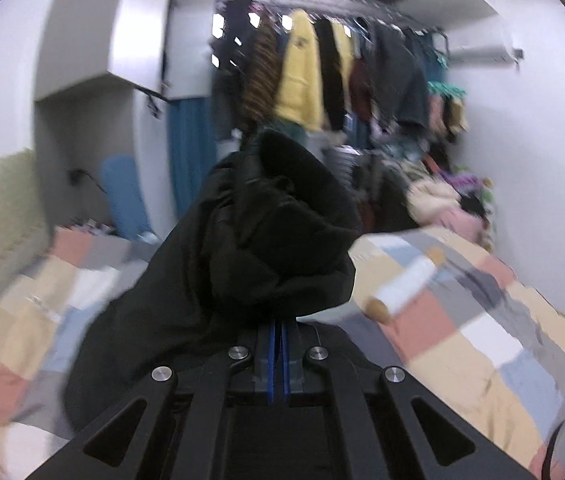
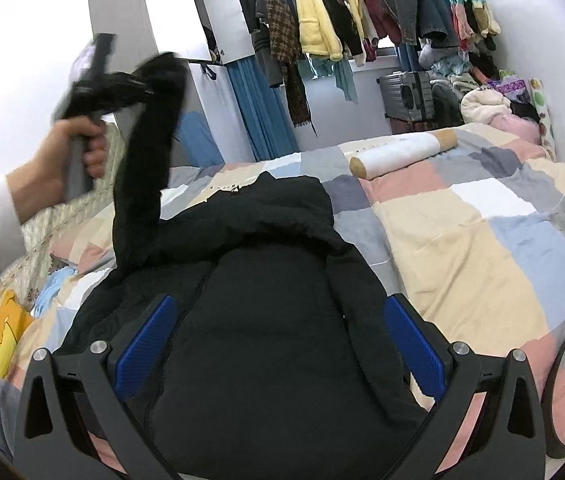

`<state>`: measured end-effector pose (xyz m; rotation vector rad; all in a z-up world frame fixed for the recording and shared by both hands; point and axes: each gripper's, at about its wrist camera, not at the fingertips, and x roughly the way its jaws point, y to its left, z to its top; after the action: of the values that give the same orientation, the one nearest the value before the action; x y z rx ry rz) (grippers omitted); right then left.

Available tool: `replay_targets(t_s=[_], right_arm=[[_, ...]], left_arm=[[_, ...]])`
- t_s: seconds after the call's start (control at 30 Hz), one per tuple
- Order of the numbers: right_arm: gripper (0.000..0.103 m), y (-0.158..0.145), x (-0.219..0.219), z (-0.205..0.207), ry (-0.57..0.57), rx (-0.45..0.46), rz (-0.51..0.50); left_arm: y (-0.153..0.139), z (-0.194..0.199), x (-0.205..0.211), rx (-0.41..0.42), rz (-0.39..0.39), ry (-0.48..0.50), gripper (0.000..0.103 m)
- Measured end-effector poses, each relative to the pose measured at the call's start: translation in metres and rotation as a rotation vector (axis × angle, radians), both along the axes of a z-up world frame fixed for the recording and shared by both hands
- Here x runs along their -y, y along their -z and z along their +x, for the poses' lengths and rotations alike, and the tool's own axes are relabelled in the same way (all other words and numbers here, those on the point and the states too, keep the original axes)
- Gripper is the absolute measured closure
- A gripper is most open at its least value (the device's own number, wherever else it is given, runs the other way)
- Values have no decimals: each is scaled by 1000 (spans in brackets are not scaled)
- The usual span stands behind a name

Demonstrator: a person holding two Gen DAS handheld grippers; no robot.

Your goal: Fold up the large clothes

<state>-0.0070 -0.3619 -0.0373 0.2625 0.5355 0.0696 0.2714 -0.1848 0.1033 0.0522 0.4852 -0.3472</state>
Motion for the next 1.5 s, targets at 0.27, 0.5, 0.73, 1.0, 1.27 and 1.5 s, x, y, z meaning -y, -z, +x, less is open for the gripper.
replay_targets(t_s=[0.27, 0.5, 0.73, 1.0, 1.27, 1.5], right_arm=[[0, 7, 10, 3, 37, -13, 21], [0, 15, 8, 6, 9, -21, 18], [0, 36, 26, 29, 20, -89, 93], [0, 35, 21, 26, 33, -86, 68], [0, 23, 9, 13, 32, -39, 11], [0, 1, -3, -12, 12, 25, -21]], left_arm=[[130, 2, 77, -104, 133, 77, 101], [212, 30, 85, -284, 97, 70, 101], [226, 31, 82, -302, 79, 95, 101], [192, -4, 68, -233, 81, 24, 40], [119, -56, 8, -160, -22, -37, 20], [58, -136, -45, -69, -30, -78, 20]])
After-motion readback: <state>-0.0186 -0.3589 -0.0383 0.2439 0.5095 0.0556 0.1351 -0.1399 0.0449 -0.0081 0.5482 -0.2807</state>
